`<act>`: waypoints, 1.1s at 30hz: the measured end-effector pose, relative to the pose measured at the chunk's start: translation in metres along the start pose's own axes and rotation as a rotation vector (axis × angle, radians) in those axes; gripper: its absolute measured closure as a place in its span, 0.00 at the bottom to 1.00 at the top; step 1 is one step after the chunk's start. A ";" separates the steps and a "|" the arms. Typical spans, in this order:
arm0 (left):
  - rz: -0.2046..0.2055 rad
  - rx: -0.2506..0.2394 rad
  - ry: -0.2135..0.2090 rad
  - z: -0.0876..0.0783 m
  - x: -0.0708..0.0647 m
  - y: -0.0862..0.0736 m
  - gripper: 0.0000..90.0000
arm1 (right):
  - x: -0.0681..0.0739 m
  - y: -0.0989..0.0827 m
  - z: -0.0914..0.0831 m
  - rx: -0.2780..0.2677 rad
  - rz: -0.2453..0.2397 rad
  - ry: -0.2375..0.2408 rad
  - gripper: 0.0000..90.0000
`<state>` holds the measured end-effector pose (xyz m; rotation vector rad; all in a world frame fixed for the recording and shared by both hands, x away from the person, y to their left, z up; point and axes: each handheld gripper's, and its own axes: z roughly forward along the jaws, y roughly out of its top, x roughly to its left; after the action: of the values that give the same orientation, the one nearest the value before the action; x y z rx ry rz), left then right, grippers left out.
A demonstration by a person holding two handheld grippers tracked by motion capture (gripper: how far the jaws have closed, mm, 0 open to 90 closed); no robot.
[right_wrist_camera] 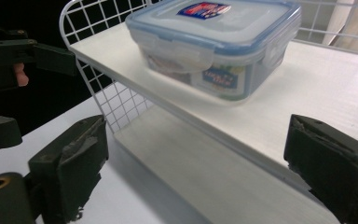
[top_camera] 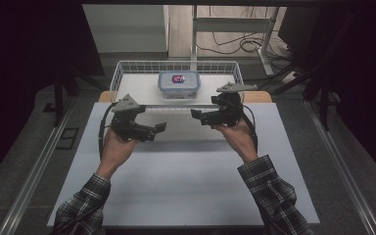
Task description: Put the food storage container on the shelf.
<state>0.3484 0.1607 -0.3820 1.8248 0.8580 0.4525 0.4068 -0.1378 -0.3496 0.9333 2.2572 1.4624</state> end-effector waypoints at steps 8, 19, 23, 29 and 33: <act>0.004 0.000 -0.017 0.001 -0.002 -0.018 0.01 | 0.004 -0.011 0.001 0.017 -0.024 0.010 0.01; 0.040 -0.004 -0.042 0.001 -0.017 -0.032 0.03 | 0.011 -0.030 -0.001 0.040 -0.053 0.022 0.02; 0.044 -0.001 -0.056 0.001 -0.024 -0.038 0.04 | 0.015 -0.038 -0.002 0.043 -0.062 0.024 0.01; 0.040 0.000 -0.070 -0.001 -0.030 -0.051 0.02 | 0.023 -0.049 -0.006 0.048 -0.093 0.010 0.00; 0.047 0.009 -0.065 -0.002 -0.034 -0.061 0.02 | 0.028 -0.056 -0.008 0.049 -0.096 0.008 0.00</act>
<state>0.3031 0.1510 -0.4340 1.8607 0.7749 0.4172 0.3608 -0.1404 -0.3935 0.8220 2.3193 1.3777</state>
